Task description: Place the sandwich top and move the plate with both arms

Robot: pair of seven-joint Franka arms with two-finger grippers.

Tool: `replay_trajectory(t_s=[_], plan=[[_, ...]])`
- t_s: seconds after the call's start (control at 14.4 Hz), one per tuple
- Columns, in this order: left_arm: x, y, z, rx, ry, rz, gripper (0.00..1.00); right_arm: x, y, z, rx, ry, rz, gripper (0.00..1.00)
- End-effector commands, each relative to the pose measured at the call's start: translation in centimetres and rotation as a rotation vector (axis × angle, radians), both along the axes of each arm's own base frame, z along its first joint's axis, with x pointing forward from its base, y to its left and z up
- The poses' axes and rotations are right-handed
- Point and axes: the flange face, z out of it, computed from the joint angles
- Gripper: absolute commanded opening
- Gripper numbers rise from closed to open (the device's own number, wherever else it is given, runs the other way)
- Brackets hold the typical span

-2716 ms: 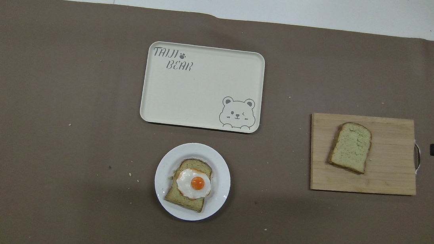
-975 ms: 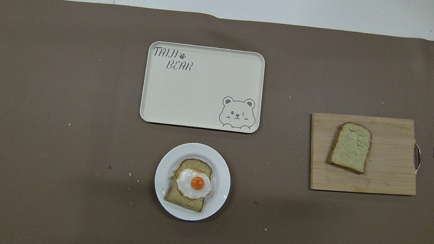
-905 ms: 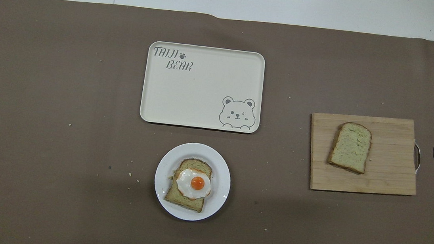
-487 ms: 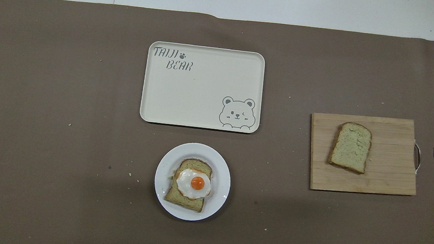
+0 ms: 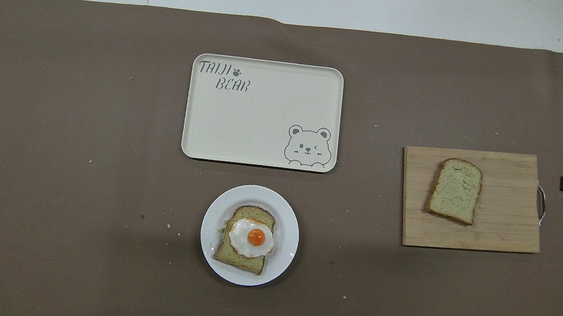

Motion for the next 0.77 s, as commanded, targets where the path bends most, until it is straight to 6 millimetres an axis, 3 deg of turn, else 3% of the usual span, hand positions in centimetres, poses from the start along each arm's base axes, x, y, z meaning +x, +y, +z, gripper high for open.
replay_trajectory(t_s=[0.0, 0.21, 0.35, 0.56, 0.7], plan=[[-0.4, -0.3, 0.6, -0.003, 0.003, 0.004, 1.00, 0.4, -1.8, -2.2, -0.007, 0.001, -0.012, 1.00], [-0.4, -0.3, 0.5, -0.003, 0.003, 0.006, 1.00, 2.0, -1.9, -5.0, -0.014, -0.017, 0.012, 1.00], [-0.4, -0.3, 0.6, -0.003, 0.001, 0.006, 1.00, 3.8, -2.2, -8.6, -0.014, 0.016, 0.013, 1.00], [-0.4, -0.3, 0.6, -0.003, 0.000, 0.004, 1.00, 5.8, -2.3, -16.0, -0.020, 0.015, 0.009, 1.00], [-0.4, -0.3, 0.5, -0.003, 0.003, 0.004, 1.00, 5.8, -2.0, -17.7, -0.023, -0.008, 0.008, 1.00]])
